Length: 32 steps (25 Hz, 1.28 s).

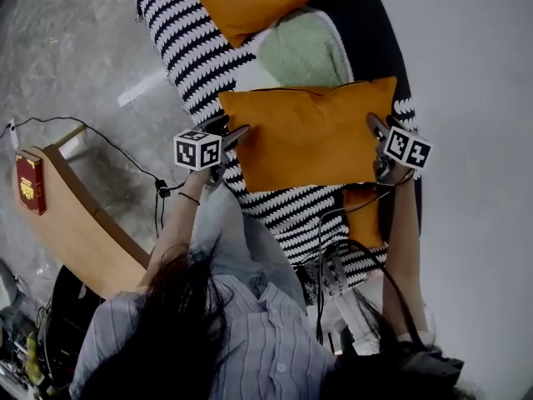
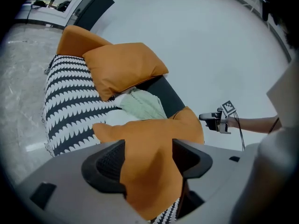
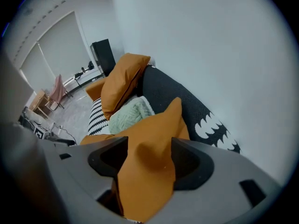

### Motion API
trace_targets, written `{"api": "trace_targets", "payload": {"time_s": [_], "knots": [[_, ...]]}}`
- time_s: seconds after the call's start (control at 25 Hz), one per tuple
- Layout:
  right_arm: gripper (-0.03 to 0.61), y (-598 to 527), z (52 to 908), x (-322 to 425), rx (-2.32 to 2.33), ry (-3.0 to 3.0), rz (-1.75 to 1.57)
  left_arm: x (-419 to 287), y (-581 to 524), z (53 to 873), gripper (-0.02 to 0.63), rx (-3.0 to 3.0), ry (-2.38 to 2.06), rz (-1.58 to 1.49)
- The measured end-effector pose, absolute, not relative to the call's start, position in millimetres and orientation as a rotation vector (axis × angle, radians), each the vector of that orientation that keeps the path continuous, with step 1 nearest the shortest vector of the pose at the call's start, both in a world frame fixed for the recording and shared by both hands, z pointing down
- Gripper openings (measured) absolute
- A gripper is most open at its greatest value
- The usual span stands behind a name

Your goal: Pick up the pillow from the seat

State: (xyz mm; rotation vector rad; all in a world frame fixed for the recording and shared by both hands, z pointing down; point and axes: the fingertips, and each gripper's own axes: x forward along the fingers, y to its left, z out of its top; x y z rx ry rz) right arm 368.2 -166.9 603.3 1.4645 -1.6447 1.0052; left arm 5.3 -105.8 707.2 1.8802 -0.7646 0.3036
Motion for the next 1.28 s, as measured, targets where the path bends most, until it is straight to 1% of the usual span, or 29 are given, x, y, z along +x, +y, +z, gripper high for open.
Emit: {"api": "trace_targets", "payload": {"time_s": [0.2, 0.4, 0.56, 0.68, 0.8, 1.0, 1.16, 1.24, 1.28], "knots": [[0.288, -181.4, 610.7, 382.7, 1.439, -1.587, 1.002, -3.1, -111.1, 719.6, 0.344, 1.859, -0.765, 0.297], [0.295, -188.0, 620.3, 392.8, 1.399, -1.557, 1.036, 1.3, -111.8, 736.1, 0.356, 1.788, -0.784, 0.251], [0.296, -198.2, 635.5, 389.5, 1.384, -1.56, 1.089, -8.9, -125.0, 754.2, 0.365, 1.697, -0.868, 0.198], [0.296, -202.3, 647.1, 391.6, 1.368, -1.551, 1.044, -18.2, -129.7, 768.5, 0.374, 1.616, -0.905, 0.144], [0.296, -203.3, 653.3, 392.5, 1.347, -1.552, 1.01, -7.1, -117.8, 784.2, 0.382, 1.596, -0.814, 0.19], [0.293, -206.7, 666.2, 395.1, 1.334, -1.557, 1.03, 7.6, -119.1, 795.8, 0.38, 1.551, -0.756, 0.159], [0.272, -210.3, 673.8, 392.6, 1.305, -1.566, 1.034, 10.4, -123.5, 803.5, 0.377, 1.551, -0.769, 0.184], [0.258, -211.0, 674.4, 391.8, 1.299, -1.571, 1.038, 13.0, -124.4, 803.5, 0.368, 1.55, -0.76, 0.178], [0.252, -210.8, 674.2, 391.4, 1.298, -1.572, 1.037, 14.3, -124.2, 802.2, 0.352, 1.551, -0.748, 0.167]]}}
